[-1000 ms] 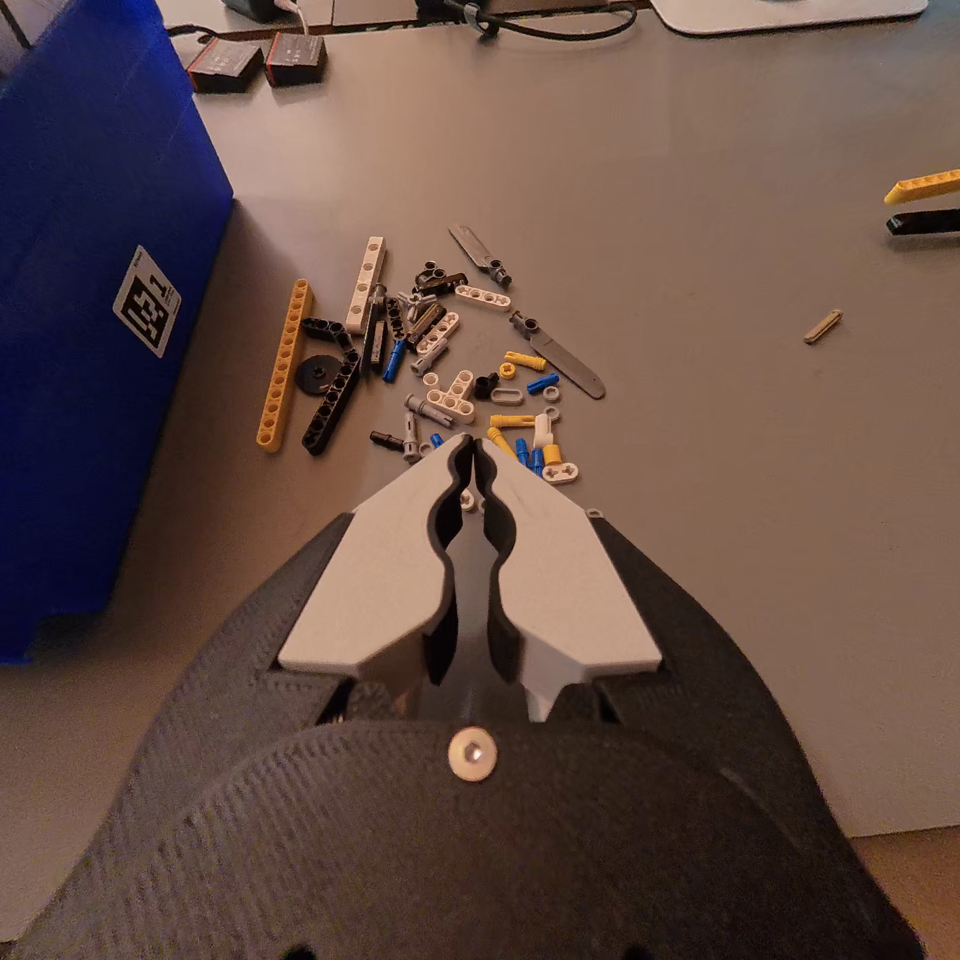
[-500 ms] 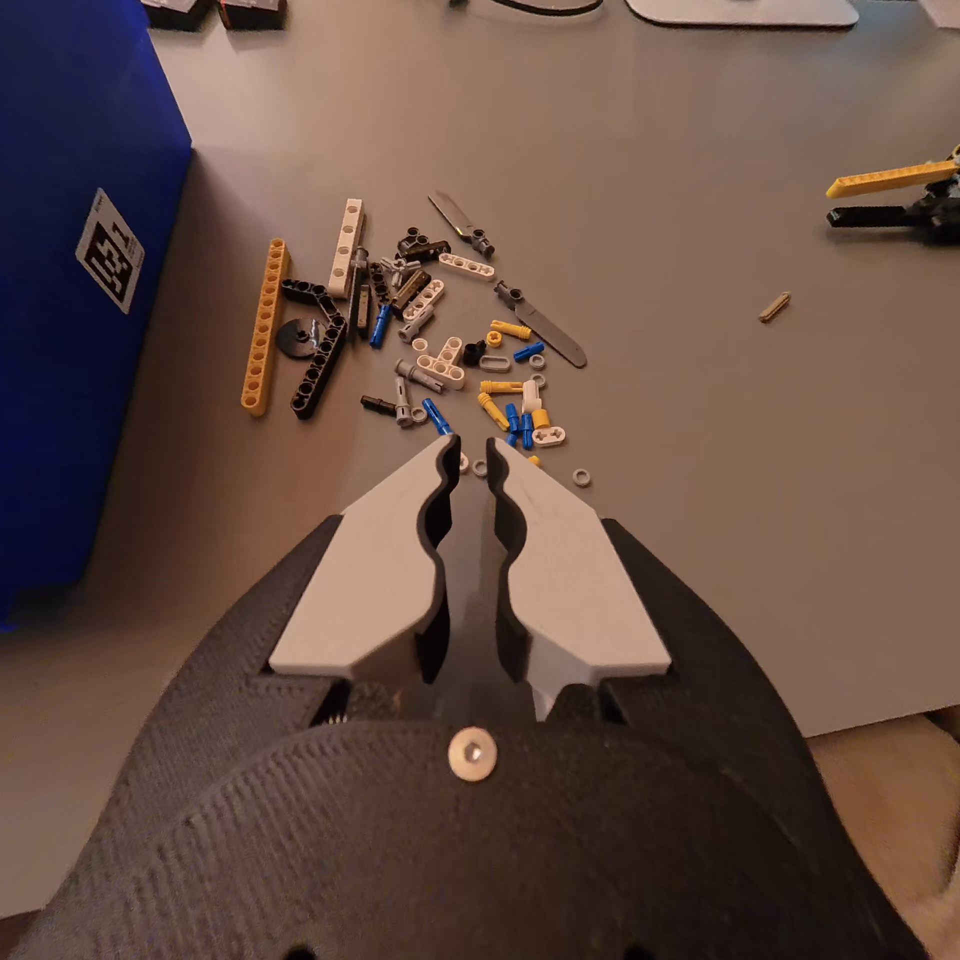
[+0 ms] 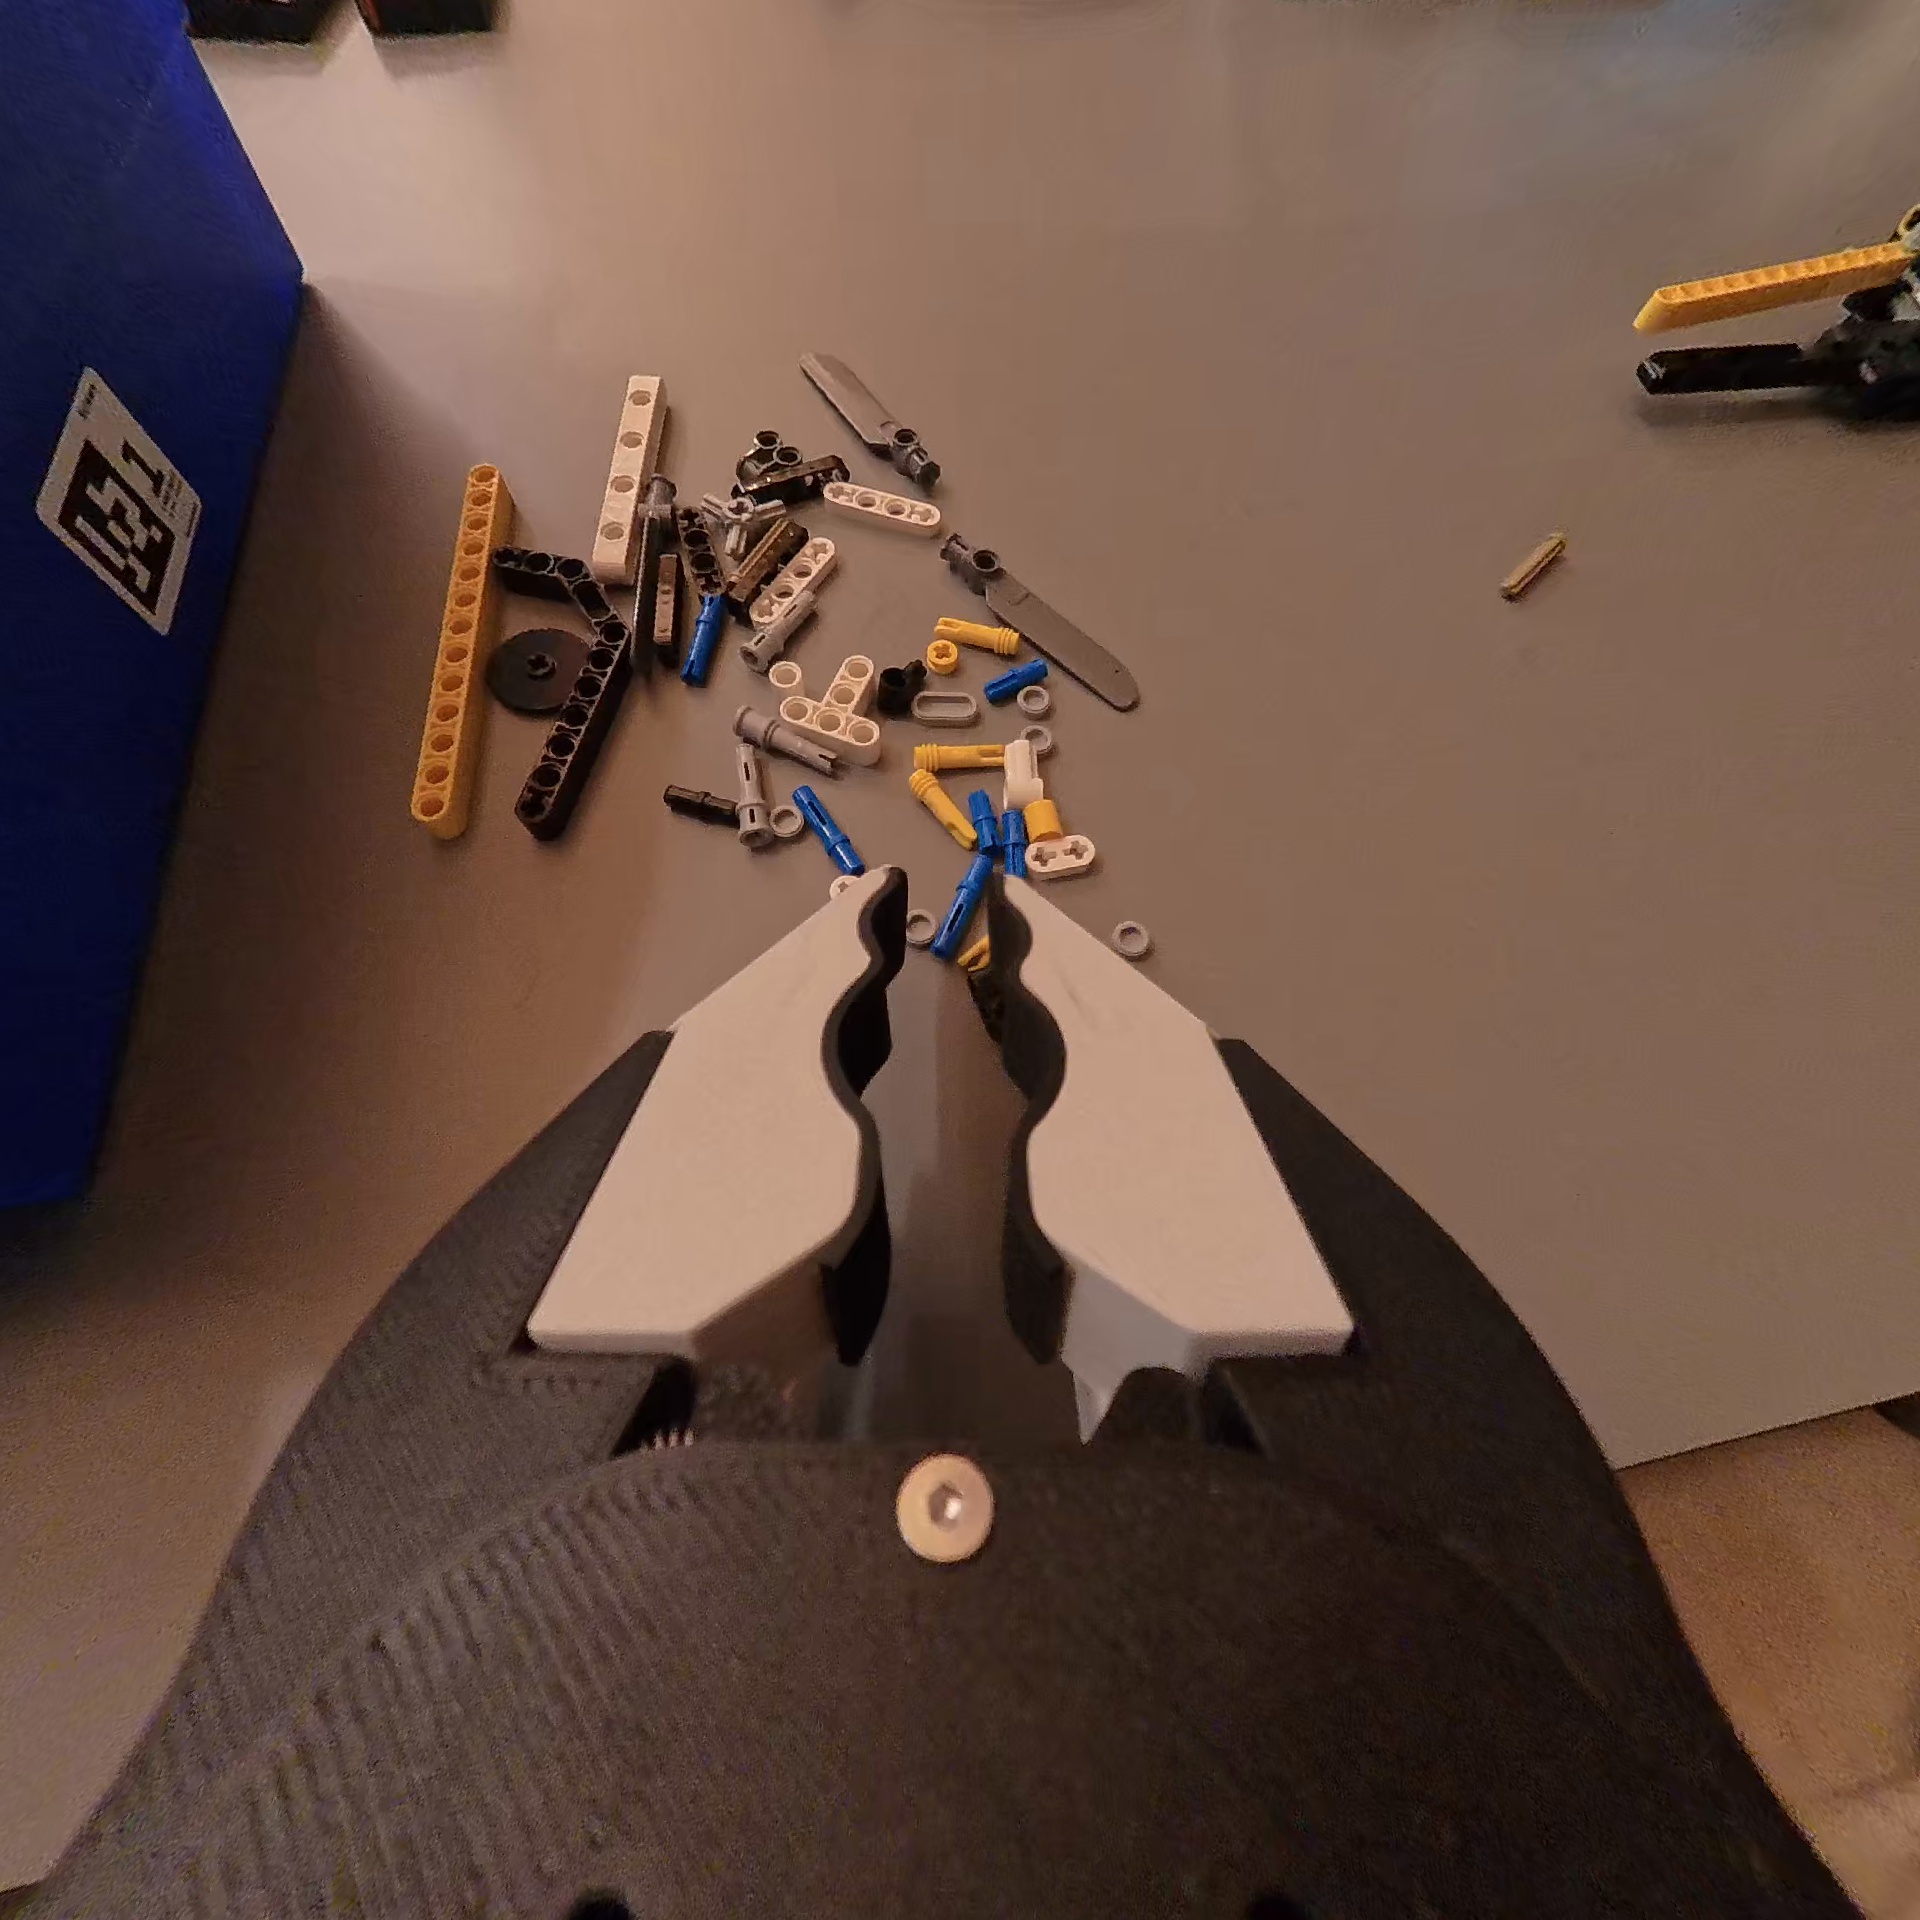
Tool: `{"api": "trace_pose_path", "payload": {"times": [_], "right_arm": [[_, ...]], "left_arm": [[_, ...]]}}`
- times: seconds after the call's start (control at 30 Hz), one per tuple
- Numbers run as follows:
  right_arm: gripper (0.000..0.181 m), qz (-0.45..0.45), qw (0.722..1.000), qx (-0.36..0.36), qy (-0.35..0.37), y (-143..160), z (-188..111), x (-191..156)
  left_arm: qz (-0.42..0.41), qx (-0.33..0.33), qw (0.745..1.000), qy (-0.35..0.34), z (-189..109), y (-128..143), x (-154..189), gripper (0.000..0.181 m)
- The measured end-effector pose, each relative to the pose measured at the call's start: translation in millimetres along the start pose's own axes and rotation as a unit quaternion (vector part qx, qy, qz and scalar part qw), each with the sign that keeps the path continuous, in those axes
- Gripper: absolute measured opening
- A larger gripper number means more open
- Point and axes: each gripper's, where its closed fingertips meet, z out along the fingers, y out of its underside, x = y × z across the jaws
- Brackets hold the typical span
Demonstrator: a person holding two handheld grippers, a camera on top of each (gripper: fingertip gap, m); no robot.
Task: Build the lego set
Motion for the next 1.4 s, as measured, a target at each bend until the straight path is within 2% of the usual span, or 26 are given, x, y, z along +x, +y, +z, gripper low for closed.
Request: {"api": "trace_pose_path", "payload": {"times": [0.03, 0.1, 0.2, 0.37, 0.47, 0.53, 0.7, 0.77, 0.83, 0.93, 1.07, 1.17, 1.23, 1.3, 1.4], "right_arm": [[0.04, -0.001, 1.0, -0.001, 0.002, 0, 0, 0], [0.055, -0.001, 1.0, -0.002, 0.013, 0, 0, 3], [0.066, -0.001, 1.0, -0.005, 0.027, 1, 1, 6], [0.09, -0.015, 0.998, -0.011, 0.054, 2, 1, 10], [0.102, -0.03, 0.995, -0.022, 0.097, 0, -5, 18], [0.111, -0.032, 0.991, -0.039, 0.127, 1, -9, 27], [0.123, -0.044, 0.977, -0.073, 0.196, 10, -18, 51], [0.126, -0.039, 0.976, -0.077, 0.201, 12, -19, 54], [0.126, -0.037, 0.978, -0.071, 0.194, 11, -20, 53], [0.127, -0.04, 0.982, -0.041, 0.178, 2, -20, 48], [0.127, -0.026, 0.984, -0.01, 0.175, -8, -22, 47], [0.125, -0.011, 0.982, 0.017, 0.186, -14, -25, 51], [0.123, -0.014, 0.982, 0.043, 0.183, -21, -26, 49], [0.121, -0.022, 0.981, 0.051, 0.187, -24, -27, 49], [0.102, -0.052, 0.976, 0.055, 0.205, -25, -30, 51]], "left_arm": [[0.002, 0.0, 1.0, 0.003, 0, 0, 1, 0.016], [0.007, 0.003, 1.0, 0.015, 0, -1, 7, 0.024], [0.018, 0.019, 0.999, 0.031, -2, -8, 18, 0.03], [0.071, 0.073, 0.99, 0.098, -9, -23, 62, 0.04], [0.102, 0.097, 0.986, 0.088, -11, -31, 78, 0.064], [0.131, 0.102, 0.981, 0.099, -14, -32, 90, 0.052], [0.127, 0.122, 0.978, 0.112, -19, -37, 99, 0.058], [0.111, 0.12, 0.979, 0.124, -19, -37, 99, 0.069], [0.09, 0.126, 0.98, 0.123, -19, -41, 97, 0.098], [0.058, 0.169, 0.978, 0.108, -25, -56, 87, 0.126], [0.011, 0.256, 0.963, 0.079, -43, -80, 64, 0.13], [-0.023, 0.288, 0.954, 0.078, -51, -87, 52, 0.137], [-0.026, 0.315, 0.948, 0.04, -56, -92, 37, 0.14], [-0.004, 0.333, 0.942, 0.031, -63, -95, 33, 0.14], [-0.014, 0.324, 0.945, 0.026, -64, -93, 27, 0.133]]}}
